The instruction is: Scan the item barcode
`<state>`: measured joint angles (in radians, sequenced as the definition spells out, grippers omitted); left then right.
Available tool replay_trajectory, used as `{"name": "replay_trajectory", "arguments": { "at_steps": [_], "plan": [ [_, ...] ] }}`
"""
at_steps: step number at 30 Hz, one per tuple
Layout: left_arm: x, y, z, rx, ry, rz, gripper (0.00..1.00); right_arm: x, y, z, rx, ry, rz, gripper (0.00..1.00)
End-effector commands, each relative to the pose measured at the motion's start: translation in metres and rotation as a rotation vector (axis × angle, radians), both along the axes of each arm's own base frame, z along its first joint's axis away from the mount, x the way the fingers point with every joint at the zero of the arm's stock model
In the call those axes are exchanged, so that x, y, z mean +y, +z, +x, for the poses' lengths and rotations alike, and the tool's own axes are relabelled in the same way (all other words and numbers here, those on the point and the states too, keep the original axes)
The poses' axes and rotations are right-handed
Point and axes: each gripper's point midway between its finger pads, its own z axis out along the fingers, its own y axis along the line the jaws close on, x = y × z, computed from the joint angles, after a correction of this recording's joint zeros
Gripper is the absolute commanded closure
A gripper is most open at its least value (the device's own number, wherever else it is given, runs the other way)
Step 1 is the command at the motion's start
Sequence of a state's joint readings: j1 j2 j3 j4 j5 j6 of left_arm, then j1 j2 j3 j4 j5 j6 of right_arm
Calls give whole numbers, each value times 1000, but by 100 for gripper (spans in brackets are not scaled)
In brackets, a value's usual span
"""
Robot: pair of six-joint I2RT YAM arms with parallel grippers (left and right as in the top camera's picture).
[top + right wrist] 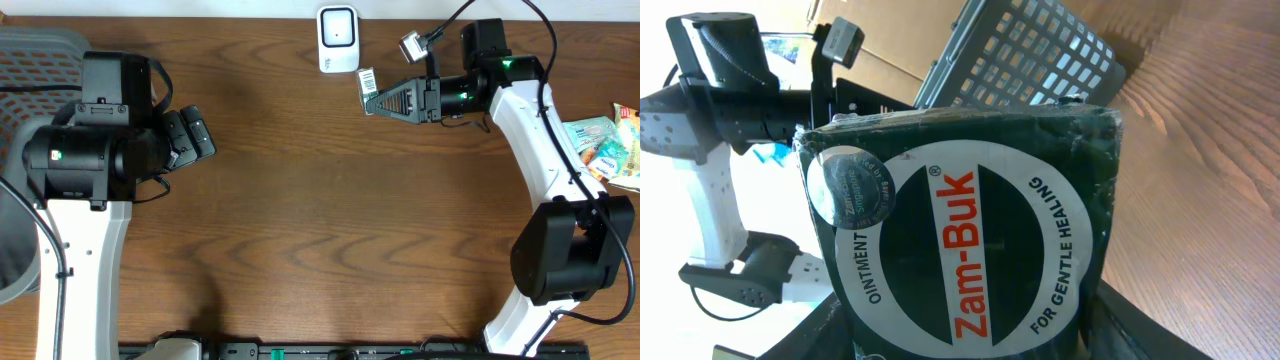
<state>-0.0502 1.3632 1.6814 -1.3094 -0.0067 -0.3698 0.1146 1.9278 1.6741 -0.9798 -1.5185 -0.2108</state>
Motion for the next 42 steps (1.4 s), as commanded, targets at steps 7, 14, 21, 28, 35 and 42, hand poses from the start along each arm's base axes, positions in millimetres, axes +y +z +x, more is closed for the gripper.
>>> {"name": "replay_trajectory", "arguments": {
  "at_steps": [7,14,21,28,35,42],
  "plan": [
    [3,2,-1,-4,19,5,2,2,12,-4,-23,19,36,57],
    [3,2,-1,-4,19,5,2,2,11,-4,-24,16,30,57],
    [3,2,-1,-4,19,5,3,2,10,-3,-27,15,26,57],
    [3,2,-1,-4,19,5,2,4,7,-3,-31,11,6,57],
    [3,2,-1,-4,20,5,2,4,2,-1,-34,2,-19,57],
    [3,2,-1,-4,19,5,2,4,2,-1,-35,1,-22,57]
  ]
}}
